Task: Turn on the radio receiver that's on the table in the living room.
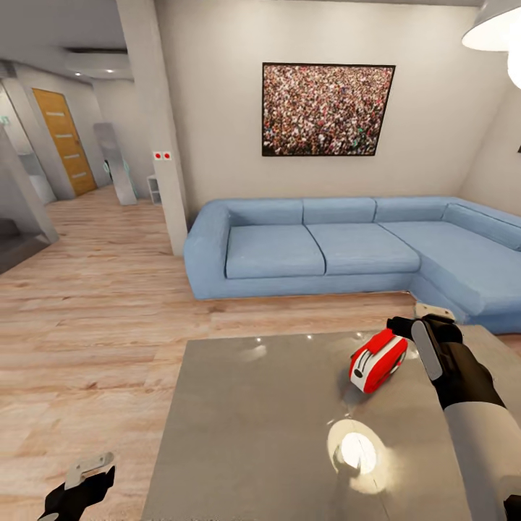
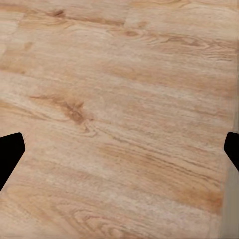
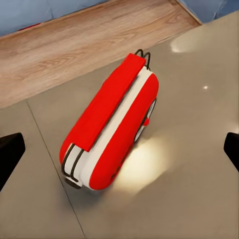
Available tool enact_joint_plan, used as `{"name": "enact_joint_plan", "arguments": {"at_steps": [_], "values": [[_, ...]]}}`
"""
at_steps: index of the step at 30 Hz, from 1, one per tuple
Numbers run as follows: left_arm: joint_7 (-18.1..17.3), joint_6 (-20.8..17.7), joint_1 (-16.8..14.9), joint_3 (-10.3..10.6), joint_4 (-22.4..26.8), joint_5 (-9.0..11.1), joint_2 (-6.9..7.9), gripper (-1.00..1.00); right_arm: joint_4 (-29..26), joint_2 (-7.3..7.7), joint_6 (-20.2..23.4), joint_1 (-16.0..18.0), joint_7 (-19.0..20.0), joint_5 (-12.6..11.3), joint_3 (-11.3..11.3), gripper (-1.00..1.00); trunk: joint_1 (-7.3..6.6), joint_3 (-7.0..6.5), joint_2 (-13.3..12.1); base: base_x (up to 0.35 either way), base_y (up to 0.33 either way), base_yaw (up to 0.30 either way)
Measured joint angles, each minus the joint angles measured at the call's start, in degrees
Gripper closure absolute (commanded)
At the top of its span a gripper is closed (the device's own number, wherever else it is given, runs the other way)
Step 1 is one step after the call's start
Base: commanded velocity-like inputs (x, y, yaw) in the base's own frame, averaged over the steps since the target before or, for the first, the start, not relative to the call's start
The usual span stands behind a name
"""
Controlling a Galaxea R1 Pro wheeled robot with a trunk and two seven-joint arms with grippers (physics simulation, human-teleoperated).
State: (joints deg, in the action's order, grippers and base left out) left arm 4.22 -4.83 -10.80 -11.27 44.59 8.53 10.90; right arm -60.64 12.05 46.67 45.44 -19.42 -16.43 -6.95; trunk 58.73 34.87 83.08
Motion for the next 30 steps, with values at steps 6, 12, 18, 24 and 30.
{"name": "enact_joint_plan", "arguments": {"at_steps": [6,12,18,24,30], "values": [[0.00,0.00,-0.01,0.02,-0.01,0.00,0.00,-1.00,0.00,0.00,0.00,0.00,0.00,0.00,0.01,-1.00,0.00,0.53,0.00,0.000,0.000,0.138],[0.00,0.00,0.01,0.01,0.00,0.00,0.00,-1.00,0.00,-0.01,0.00,0.00,0.00,0.00,0.01,-1.00,0.00,1.04,0.00,0.000,0.000,0.146],[0.00,0.00,0.00,0.01,-0.02,0.00,0.00,-1.00,0.00,0.00,0.00,0.00,0.00,0.00,-0.03,-1.00,0.00,1.54,0.00,0.000,0.000,0.147],[0.00,0.00,0.00,0.02,-0.03,0.00,0.00,-1.00,0.00,0.03,-0.07,0.00,-0.06,0.06,-0.57,-1.00,0.00,2.05,0.00,0.000,0.000,0.148],[0.00,0.00,0.02,-0.01,-0.03,0.00,0.00,-1.00,0.00,0.08,-0.09,0.00,-0.13,0.13,-0.67,-1.00,0.00,2.55,0.00,0.000,0.000,0.139]]}}
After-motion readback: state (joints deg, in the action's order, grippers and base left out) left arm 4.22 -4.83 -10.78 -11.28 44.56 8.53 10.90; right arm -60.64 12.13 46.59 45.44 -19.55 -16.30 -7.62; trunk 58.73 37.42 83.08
